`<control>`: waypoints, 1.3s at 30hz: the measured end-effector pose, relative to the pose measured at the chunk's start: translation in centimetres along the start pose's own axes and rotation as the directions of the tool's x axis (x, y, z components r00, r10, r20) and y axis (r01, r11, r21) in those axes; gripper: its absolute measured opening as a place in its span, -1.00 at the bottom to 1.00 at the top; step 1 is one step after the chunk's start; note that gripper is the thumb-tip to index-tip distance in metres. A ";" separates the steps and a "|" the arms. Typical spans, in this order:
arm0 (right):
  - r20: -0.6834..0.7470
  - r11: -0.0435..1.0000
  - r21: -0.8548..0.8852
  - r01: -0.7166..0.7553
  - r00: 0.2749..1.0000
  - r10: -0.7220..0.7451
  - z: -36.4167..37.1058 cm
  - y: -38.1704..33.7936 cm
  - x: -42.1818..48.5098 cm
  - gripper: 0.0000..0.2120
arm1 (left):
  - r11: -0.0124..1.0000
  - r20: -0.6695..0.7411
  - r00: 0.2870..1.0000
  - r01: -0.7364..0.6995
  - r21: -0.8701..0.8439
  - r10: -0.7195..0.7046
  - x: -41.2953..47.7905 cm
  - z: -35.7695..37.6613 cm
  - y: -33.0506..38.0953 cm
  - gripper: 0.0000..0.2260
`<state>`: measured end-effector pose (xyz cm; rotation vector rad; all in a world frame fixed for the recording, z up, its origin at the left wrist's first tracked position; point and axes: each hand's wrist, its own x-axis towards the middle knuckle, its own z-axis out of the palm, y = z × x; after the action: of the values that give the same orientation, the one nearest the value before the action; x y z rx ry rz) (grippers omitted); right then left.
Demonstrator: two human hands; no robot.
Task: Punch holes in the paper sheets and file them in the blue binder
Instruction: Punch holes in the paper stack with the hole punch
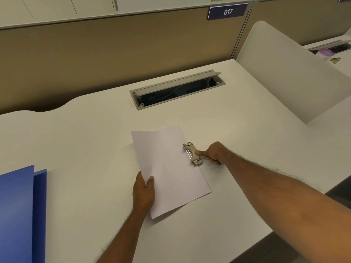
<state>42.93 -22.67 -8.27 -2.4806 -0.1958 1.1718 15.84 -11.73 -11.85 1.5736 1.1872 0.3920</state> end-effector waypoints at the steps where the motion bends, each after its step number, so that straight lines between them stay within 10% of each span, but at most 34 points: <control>1: -0.016 1.000 0.000 0.012 1.000 -0.012 0.0 0.0 -0.1 -0.42 | 1.000 0.003 1.000 -0.001 0.000 0.001 0.0 0.0 0.1 -0.63; 18: -0.310 0.947 0.227 0.228 0.938 -0.152 2.8 1.7 -4.3 -0.49 | 0.998 0.026 0.999 0.020 -0.052 -0.018 -0.5 -0.7 1.1 -0.62; 25: -0.531 0.942 0.011 0.335 0.801 -0.278 5.9 2.2 -6.1 -0.46 | 0.998 0.020 1.000 0.015 -0.058 -0.014 -0.6 -2.8 1.5 -0.61; 39: -0.318 0.922 -0.089 0.376 0.867 -0.384 6.6 0.9 -7.4 -0.53 | 0.998 0.031 1.000 0.004 -0.067 -0.001 -1.5 -5.2 1.5 -0.64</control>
<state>33.07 -23.75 -7.15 -2.4598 -0.5767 0.5845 12.03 -10.04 -8.14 1.5156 1.1409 0.3999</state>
